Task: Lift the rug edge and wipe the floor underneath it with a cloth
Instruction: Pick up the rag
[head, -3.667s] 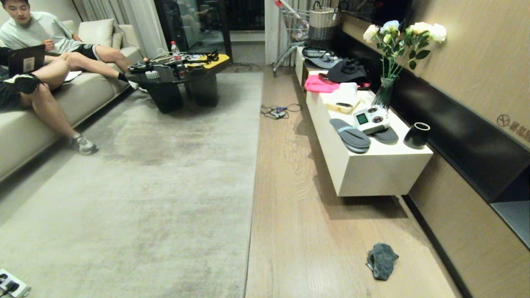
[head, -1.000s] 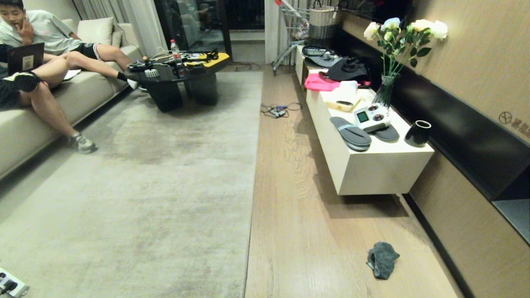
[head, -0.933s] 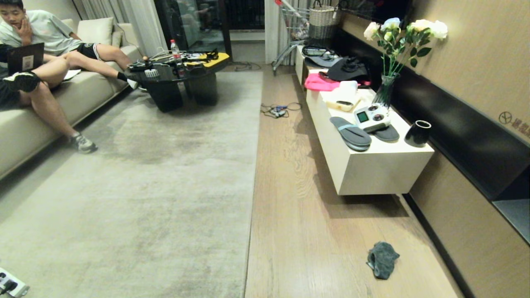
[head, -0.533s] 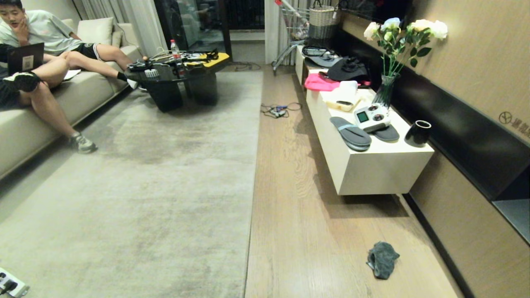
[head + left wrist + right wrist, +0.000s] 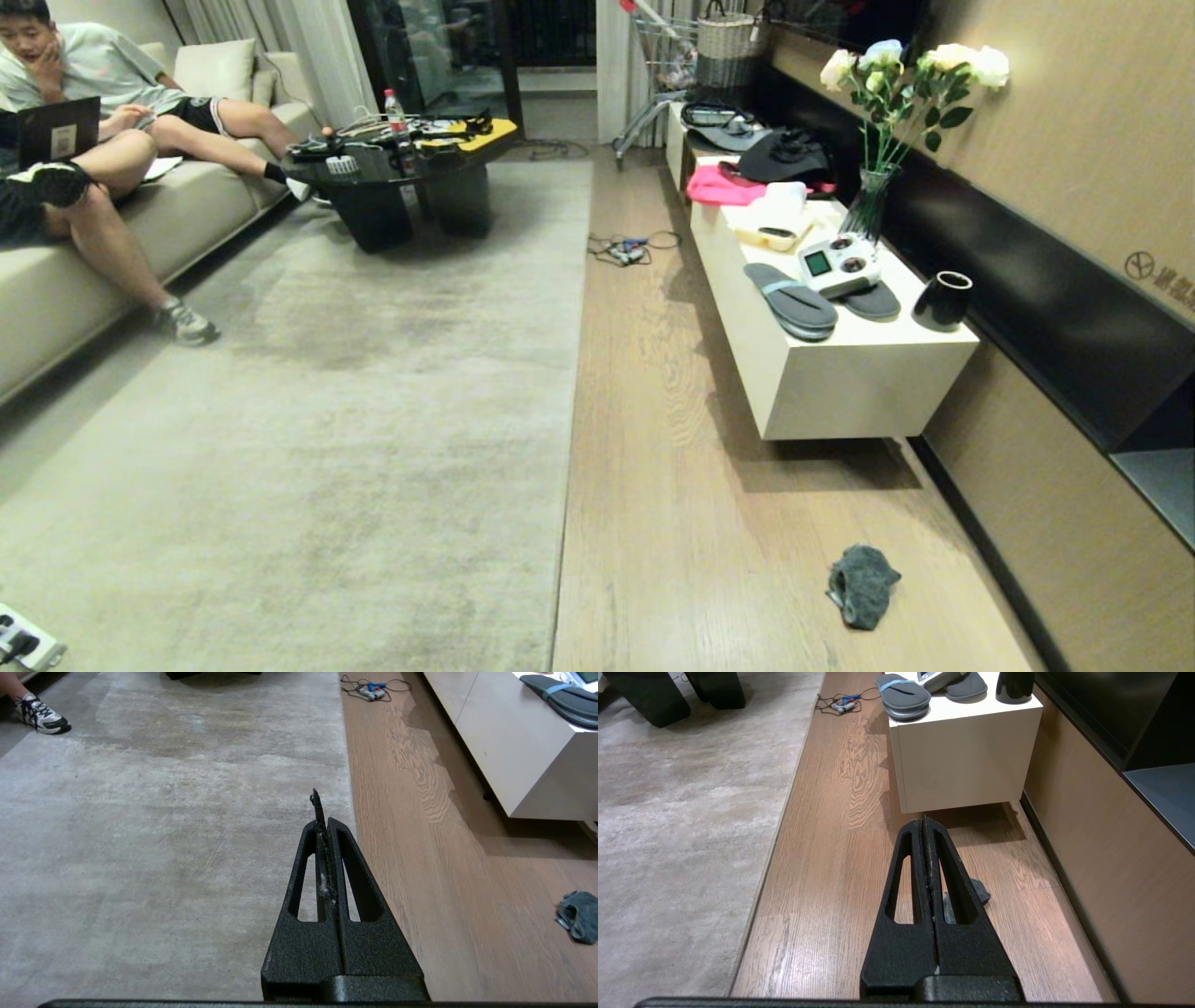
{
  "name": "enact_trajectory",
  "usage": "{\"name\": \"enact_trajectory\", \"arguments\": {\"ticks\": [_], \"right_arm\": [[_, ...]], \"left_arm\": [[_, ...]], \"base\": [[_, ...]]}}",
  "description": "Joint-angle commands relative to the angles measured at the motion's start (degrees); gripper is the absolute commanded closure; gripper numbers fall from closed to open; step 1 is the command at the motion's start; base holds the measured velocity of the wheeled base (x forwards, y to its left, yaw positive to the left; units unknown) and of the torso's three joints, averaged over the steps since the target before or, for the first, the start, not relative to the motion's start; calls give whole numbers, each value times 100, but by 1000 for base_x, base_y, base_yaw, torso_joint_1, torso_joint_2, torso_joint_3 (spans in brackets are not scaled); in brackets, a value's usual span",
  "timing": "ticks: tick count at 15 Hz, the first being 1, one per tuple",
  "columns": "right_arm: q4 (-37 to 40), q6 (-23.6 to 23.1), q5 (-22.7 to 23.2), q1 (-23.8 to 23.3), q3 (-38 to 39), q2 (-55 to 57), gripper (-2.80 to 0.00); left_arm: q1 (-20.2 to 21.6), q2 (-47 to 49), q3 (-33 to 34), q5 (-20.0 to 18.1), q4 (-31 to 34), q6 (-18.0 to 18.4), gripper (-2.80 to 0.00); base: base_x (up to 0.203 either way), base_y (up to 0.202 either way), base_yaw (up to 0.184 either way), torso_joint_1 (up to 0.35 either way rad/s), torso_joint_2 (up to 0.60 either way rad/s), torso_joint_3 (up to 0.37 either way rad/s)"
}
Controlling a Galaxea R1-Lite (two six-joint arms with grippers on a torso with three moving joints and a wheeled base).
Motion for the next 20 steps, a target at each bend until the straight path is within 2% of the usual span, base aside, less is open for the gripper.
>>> {"name": "enact_trajectory", "arguments": {"ticks": [1, 20], "right_arm": [[-4, 4, -1, -3, 0, -2, 0], [-4, 4, -1, 5, 0, -2, 0]], "left_arm": [[1, 9, 0, 3, 0, -2, 0], [1, 9, 0, 3, 0, -11, 0]], "base": [[0, 0, 0, 0, 0, 0], [0, 0, 0, 0, 0, -7]]}}
